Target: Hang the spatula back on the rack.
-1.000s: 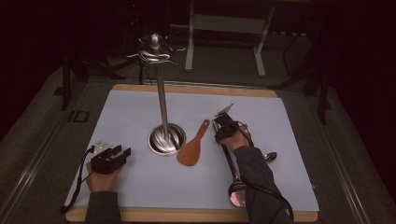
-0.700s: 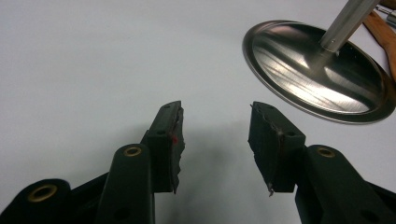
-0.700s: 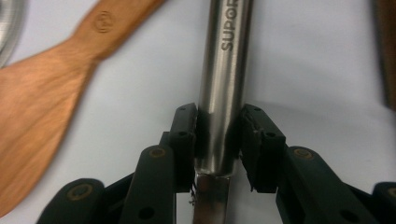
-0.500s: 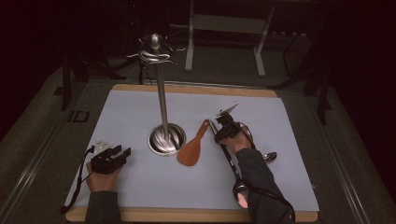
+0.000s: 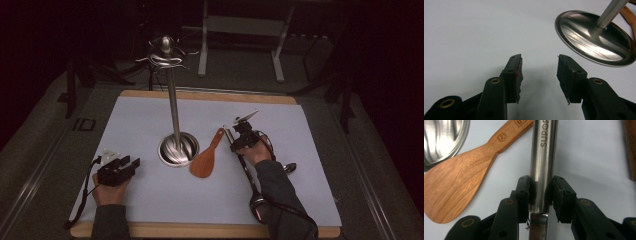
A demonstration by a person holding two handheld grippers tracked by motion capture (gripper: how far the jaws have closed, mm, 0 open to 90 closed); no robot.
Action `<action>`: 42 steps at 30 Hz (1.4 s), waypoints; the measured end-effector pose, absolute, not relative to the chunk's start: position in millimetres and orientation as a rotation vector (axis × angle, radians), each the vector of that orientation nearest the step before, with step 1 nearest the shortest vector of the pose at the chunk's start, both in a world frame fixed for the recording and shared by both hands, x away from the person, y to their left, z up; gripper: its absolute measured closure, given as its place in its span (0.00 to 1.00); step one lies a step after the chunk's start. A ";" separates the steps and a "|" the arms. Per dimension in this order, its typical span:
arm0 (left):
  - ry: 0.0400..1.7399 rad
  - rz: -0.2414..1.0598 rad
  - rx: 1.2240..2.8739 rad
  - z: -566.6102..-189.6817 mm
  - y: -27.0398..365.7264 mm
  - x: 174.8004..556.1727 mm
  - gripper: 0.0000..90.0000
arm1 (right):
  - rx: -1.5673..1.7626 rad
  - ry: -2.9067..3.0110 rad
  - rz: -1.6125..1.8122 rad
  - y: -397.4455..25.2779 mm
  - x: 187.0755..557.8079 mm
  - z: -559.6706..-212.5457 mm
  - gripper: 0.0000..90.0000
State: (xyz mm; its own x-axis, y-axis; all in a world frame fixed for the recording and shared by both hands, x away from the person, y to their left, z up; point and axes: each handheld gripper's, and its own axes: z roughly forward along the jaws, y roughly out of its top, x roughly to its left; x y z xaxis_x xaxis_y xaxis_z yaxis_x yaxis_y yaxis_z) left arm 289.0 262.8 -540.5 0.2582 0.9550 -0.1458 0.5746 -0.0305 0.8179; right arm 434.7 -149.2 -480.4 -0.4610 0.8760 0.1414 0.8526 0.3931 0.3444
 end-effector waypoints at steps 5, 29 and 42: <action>1.417 0.587 1.711 -540.5 262.7 288.9 0.61 | 1.577 2.568 0.625 -151.2 431.4 -475.0 0.76; 1.412 0.592 1.709 -540.2 262.8 288.2 0.61 | 1.421 2.566 0.861 -151.2 422.5 -444.2 0.77; 1.409 0.592 1.707 -540.2 262.9 288.1 0.61 | 1.306 2.546 1.009 -155.7 417.4 -426.8 0.77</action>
